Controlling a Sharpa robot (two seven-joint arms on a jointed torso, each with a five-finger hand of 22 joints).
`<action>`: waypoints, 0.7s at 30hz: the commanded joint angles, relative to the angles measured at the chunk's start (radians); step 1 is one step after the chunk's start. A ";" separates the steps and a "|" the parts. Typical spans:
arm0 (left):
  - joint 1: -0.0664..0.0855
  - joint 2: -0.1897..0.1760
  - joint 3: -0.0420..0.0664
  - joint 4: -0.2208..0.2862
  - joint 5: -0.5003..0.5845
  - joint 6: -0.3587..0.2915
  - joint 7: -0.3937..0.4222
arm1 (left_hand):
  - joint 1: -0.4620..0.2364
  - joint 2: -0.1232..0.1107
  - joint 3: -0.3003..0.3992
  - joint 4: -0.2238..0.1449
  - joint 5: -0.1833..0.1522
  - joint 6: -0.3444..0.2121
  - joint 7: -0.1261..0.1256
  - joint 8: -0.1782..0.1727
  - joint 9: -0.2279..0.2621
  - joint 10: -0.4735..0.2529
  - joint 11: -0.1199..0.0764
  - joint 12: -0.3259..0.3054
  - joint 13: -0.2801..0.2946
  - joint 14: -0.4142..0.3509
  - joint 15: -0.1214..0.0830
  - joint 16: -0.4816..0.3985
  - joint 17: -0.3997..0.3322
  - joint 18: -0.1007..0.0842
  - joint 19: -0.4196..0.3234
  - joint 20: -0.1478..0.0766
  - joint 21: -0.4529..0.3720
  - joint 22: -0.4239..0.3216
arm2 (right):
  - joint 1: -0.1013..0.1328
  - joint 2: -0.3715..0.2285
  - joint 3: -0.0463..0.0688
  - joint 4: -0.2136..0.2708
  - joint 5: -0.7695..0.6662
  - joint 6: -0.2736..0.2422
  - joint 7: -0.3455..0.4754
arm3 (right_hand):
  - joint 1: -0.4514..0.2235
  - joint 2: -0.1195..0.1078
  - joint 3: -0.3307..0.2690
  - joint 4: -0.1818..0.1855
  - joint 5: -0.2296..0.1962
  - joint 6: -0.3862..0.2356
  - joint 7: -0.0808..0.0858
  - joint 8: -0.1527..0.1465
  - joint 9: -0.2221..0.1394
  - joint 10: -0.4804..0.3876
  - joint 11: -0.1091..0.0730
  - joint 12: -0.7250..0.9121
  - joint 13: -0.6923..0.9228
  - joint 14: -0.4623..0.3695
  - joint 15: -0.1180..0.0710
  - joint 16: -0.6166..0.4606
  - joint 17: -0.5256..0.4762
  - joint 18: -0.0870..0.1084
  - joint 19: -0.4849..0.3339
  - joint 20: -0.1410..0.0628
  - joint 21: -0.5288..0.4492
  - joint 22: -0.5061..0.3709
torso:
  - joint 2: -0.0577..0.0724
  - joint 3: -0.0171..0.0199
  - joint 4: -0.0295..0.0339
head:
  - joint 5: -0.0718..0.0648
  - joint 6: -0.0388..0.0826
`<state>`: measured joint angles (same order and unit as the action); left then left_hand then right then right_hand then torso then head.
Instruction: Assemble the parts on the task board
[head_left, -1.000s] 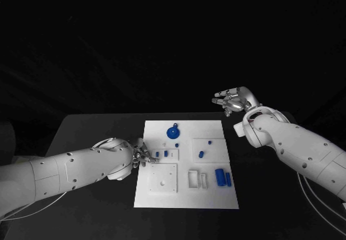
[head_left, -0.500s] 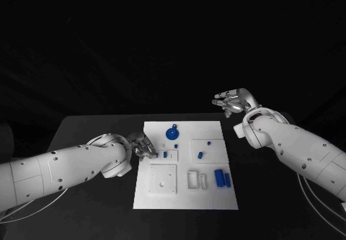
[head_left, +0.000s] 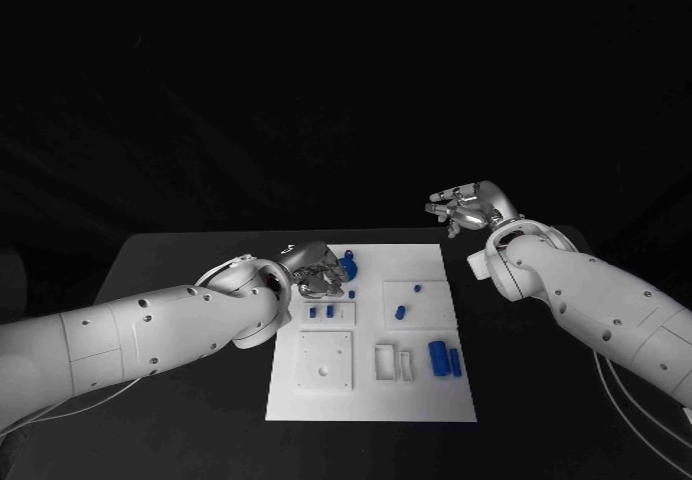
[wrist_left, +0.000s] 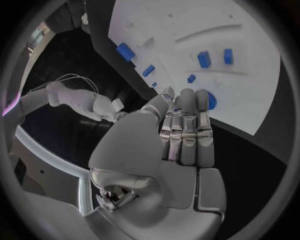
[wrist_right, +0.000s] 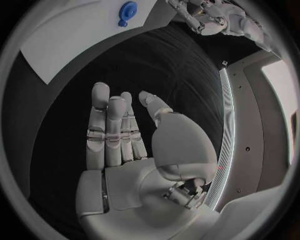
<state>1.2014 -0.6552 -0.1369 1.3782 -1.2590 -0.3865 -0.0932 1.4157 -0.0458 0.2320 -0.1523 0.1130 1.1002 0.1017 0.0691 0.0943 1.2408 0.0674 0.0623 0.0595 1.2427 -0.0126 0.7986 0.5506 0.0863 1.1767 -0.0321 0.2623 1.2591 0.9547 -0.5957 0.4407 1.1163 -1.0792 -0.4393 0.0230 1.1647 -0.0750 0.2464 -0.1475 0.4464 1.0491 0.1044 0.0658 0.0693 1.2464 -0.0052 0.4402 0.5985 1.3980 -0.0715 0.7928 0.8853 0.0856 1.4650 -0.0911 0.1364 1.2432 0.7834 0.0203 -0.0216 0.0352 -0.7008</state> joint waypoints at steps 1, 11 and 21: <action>0.001 0.033 -0.002 -0.043 -0.154 -0.032 0.106 | -0.006 -0.011 0.005 0.010 0.002 -0.015 -0.001 -0.006 -0.016 -0.015 0.001 -0.004 0.000 0.017 -0.002 0.014 0.011 0.010 0.020 -0.003 -0.006 -0.001 | 0.000 0.005 0.000 0.000 0.011 0.010 0.024 | -0.008 -0.002 0.014 -0.001 0.004 -0.005 0.004 -0.003 -0.001 0.016 0.003 -0.071 -0.073 -0.003 0.000 0.002 -0.005 0.010 0.035 -0.001 -0.005 -0.004 | 0.003 -0.0003 -0.0024 | 0.000 0.003; 0.000 0.127 -0.032 -0.168 -0.288 -0.004 0.121 | -0.016 -0.059 0.049 0.047 0.017 -0.046 -0.009 -0.005 -0.029 -0.111 0.015 -0.004 0.000 0.079 -0.009 0.109 0.060 0.022 0.083 -0.007 0.027 0.049 | 0.000 0.010 0.000 0.003 0.015 0.007 0.030 | -0.010 -0.006 0.025 0.002 0.008 -0.004 0.008 -0.003 -0.001 0.099 0.016 -0.282 -0.324 -0.008 0.008 0.012 -0.018 0.018 0.035 0.006 -0.004 -0.016 | 0.010 -0.0018 -0.0100 | 0.005 0.010; -0.007 0.182 -0.053 -0.245 -0.351 0.072 0.104 | -0.008 -0.083 0.030 0.085 0.017 -0.055 -0.007 -0.005 -0.029 -0.159 0.016 -0.004 0.000 0.098 -0.017 0.182 -0.028 0.019 0.107 -0.015 0.055 0.069 | 0.000 0.015 0.000 0.008 0.015 0.006 0.031 | -0.011 -0.007 0.024 0.004 0.010 -0.006 0.009 -0.003 -0.001 0.107 0.018 -0.303 -0.360 -0.009 0.009 0.015 -0.023 0.020 0.035 0.008 -0.001 -0.021 | 0.012 -0.0012 -0.0130 | 0.007 0.010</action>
<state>1.1952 -0.4770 -0.1899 1.1390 -1.5555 -0.3649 0.0028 1.4051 -0.1185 0.2666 -0.0703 0.1269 1.0501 0.0945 0.0691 0.0661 1.0872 0.0828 0.0625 0.0594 1.3402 -0.0288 0.9737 0.5270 0.1011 1.2780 -0.0483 0.3133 1.3080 0.9547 -0.5819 0.4406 1.1209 -1.0661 -0.4399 0.0389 1.1593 -0.0803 0.2696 -0.1491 0.4495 1.0446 0.1086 0.0658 0.0693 1.3493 0.0088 0.1422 0.2390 1.3927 -0.0653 0.8014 0.8638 0.0954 1.4650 -0.0910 0.1362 1.2233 0.7948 0.0187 -0.0332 0.0430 -0.6896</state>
